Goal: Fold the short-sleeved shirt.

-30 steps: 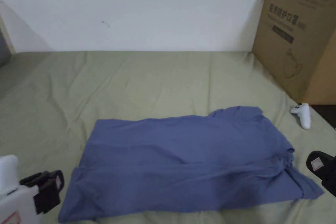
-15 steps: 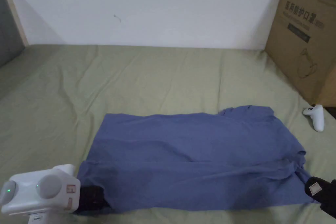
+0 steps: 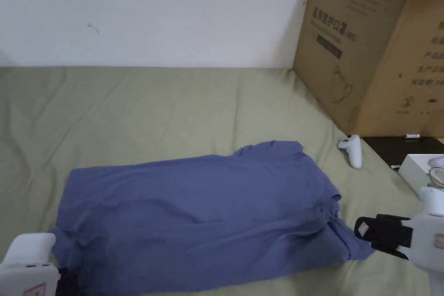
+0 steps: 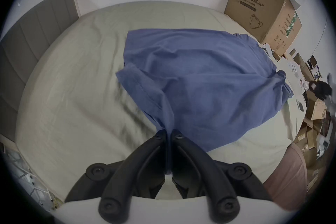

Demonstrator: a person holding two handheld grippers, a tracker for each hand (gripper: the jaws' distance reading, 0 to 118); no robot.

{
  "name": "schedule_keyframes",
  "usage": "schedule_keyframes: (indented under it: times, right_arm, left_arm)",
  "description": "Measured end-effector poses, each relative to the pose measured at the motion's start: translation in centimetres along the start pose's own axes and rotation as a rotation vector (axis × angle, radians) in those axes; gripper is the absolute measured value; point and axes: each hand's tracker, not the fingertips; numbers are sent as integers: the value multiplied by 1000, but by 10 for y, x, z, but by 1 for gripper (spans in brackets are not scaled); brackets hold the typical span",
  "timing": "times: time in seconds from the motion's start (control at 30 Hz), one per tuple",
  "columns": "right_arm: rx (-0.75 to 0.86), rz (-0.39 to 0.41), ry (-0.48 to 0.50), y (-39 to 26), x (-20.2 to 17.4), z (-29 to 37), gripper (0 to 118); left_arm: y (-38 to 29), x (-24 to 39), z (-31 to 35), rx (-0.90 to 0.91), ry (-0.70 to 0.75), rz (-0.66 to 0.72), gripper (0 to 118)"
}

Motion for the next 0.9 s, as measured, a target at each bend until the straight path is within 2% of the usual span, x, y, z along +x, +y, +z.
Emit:
schedule_keyframes:
  times: [0.03,0.1,0.13,0.17,0.2,0.27,0.4,0.47,0.5,0.53,0.57,0.7,0.83,0.9]
  right_arm:
    - [-21,5,-28,13,7,-8,22]
    - [-138,-51,-25,37,24,-32,102]
    - [-203,-83,-39,43,32,-45,118]
    - [-298,-108,-48,47,41,-60,118]
    - [-285,-170,-69,44,50,-68,118]
    - [-365,-216,-107,40,64,-89,118]
    - [-451,-224,-143,24,80,-121,117]
    - [-456,-256,-76,21,81,-125,112]
    - [-440,-256,-26,19,76,-121,97]
    - [-431,-234,-20,19,70,-118,54]
    - [-440,-173,-49,22,67,-123,14]
    - [-425,-6,-111,25,44,-117,12]
    - [-391,21,-126,34,40,-82,12]
    - [-386,127,-143,34,31,-55,12]
  left_arm:
    - [1,-1,3,1,-9,12,4]
    - [3,-7,8,5,-22,40,4]
    - [7,-11,7,5,-24,51,4]
    - [7,-14,8,2,-22,62,4]
    - [6,-17,8,-1,-12,71,4]
    - [5,-22,9,-10,18,95,4]
    - [1,-35,9,-20,27,155,4]
    - [1,-37,8,-33,9,176,4]
    - [1,-35,8,-35,9,175,4]
    - [3,-35,6,-38,13,167,4]
    - [5,-33,5,-43,19,154,4]
    - [12,-32,6,-46,44,128,4]
    - [22,-34,29,-18,125,76,4]
    - [23,-30,55,14,110,37,4]
